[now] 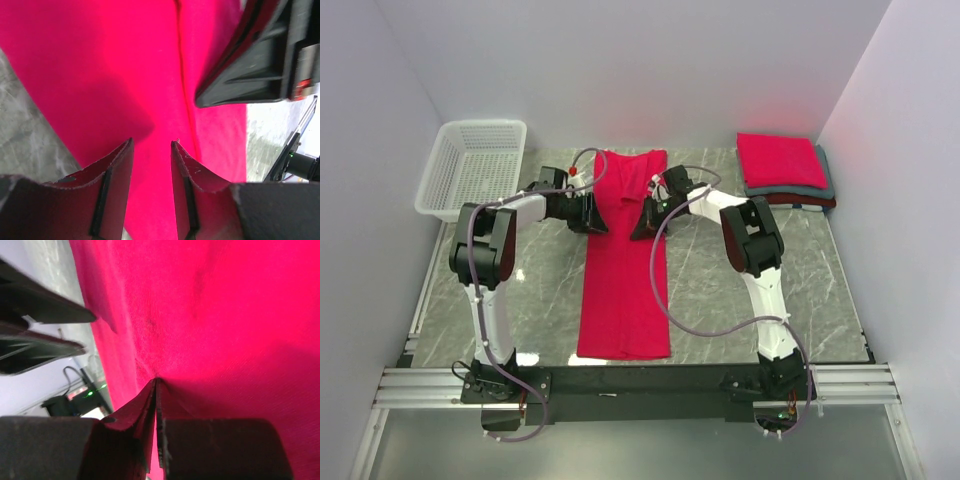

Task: Fold and stack the t-shirts
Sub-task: Fold the tshirt

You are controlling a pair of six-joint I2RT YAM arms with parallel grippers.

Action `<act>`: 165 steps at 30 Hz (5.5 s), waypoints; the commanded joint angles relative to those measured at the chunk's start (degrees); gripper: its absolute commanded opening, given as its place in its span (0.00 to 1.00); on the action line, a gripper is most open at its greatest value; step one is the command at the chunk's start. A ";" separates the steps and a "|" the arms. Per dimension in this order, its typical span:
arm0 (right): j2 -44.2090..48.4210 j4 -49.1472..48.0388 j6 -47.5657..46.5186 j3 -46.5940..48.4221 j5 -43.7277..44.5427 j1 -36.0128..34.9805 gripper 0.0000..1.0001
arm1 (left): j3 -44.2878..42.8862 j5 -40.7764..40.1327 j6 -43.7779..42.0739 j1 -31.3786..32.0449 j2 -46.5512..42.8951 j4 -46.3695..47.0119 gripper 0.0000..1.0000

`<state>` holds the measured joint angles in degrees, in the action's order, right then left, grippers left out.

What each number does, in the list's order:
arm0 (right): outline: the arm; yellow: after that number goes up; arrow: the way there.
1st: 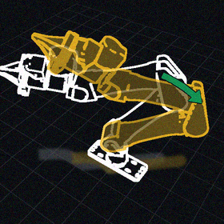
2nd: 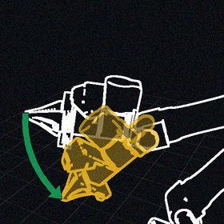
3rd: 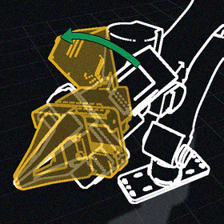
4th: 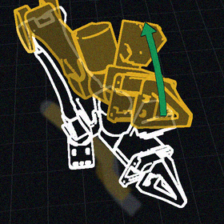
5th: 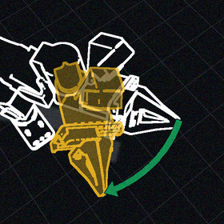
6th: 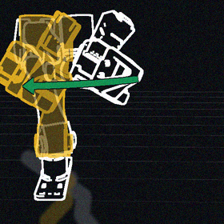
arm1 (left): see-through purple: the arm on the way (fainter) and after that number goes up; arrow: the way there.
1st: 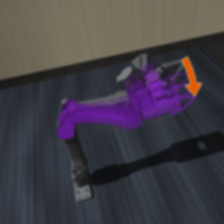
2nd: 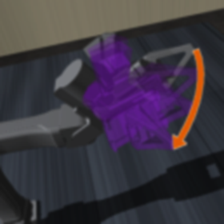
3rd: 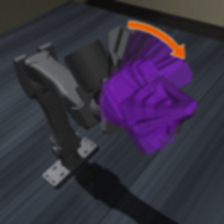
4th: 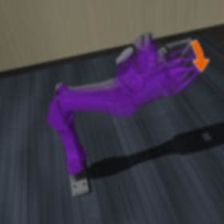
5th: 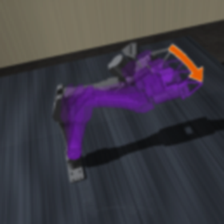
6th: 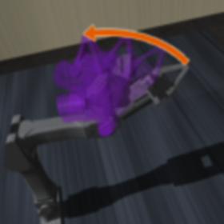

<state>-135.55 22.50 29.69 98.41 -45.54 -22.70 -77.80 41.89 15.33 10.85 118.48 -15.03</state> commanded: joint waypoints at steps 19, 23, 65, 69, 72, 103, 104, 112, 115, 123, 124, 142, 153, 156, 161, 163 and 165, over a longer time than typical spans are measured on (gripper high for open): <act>-1.24 12.56 -11.75 22.53 7.12 3.98 0.40 | -4.74 0.91 -5.39 -0.22 -3.49 1.05 0.52; 16.74 14.32 -20.71 13.76 14.58 2.75 0.66 | 7.53 -1.01 -14.33 -1.62 -23.66 4.30 0.68; 61.19 -0.88 -60.63 -56.66 34.11 -49.19 0.67 | 54.07 4.26 -94.53 11.20 -72.33 -30.17 0.61; 59.17 -3.86 -61.77 -59.12 36.57 -49.28 0.66 | 56.09 1.01 -87.76 18.13 -73.65 -22.34 0.57; 58.82 -5.18 -61.95 -60.61 37.63 -49.28 0.66 | 57.84 -1.81 -86.26 22.26 -73.65 -19.27 0.55; 64.17 0.70 -57.20 -59.47 36.40 -48.85 0.00 | 49.41 -8.49 -77.74 32.39 -67.93 -22.41 0.01; 64.53 0.53 -57.12 -59.82 36.40 -48.76 0.00 | 49.32 -8.49 -77.21 32.39 -68.20 -22.59 0.01; 66.11 2.01 -57.55 -58.60 35.08 -45.61 0.00 | 48.36 -9.10 -76.51 32.39 -68.38 -23.12 0.01; 66.99 4.47 -59.21 -56.32 35.17 -42.71 0.00 | 47.66 -10.42 -75.54 31.95 -68.99 -21.98 0.00; 64.27 6.85 -68.70 -50.26 34.20 -32.77 0.00 | 38.87 -5.86 -78.09 20.80 -59.87 -19.79 0.01; 63.57 7.03 -70.89 -49.29 33.68 -31.72 0.00 | 37.91 -5.42 -78.17 20.01 -58.72 -19.34 0.01; 37.47 7.99 -88.57 -22.31 27.61 -11.23 0.00 | 12.60 1.27 -82.04 4.45 -25.24 -6.60 0.01; 24.37 8.61 -91.48 -9.47 28.05 -5.96 0.00 | 1.34 1.00 -80.81 2.24 -12.22 -2.91 0.01; 22.52 7.65 -92.01 -7.89 28.66 -5.60 0.00 | 0.20 0.83 -80.46 2.24 -10.47 -2.03 0.01; 19.97 6.60 -91.39 -5.69 29.63 -5.51 0.00 | -0.60 -0.84 -79.23 2.16 -8.62 1.04 0.01; 19.36 5.02 -90.52 -5.51 31.99 -5.43 0.03 | -0.95 -1.46 -78.27 2.07 -7.65 2.19 0.02; 18.65 1.95 -88.42 -5.25 33.40 -5.16 0.21 | -1.56 -2.42 -76.16 1.89 -6.51 3.77 0.05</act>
<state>-115.74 29.28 -60.62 90.04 -14.92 -28.23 -76.60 40.16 -63.48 13.26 110.76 -15.73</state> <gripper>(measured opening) 0.147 0.041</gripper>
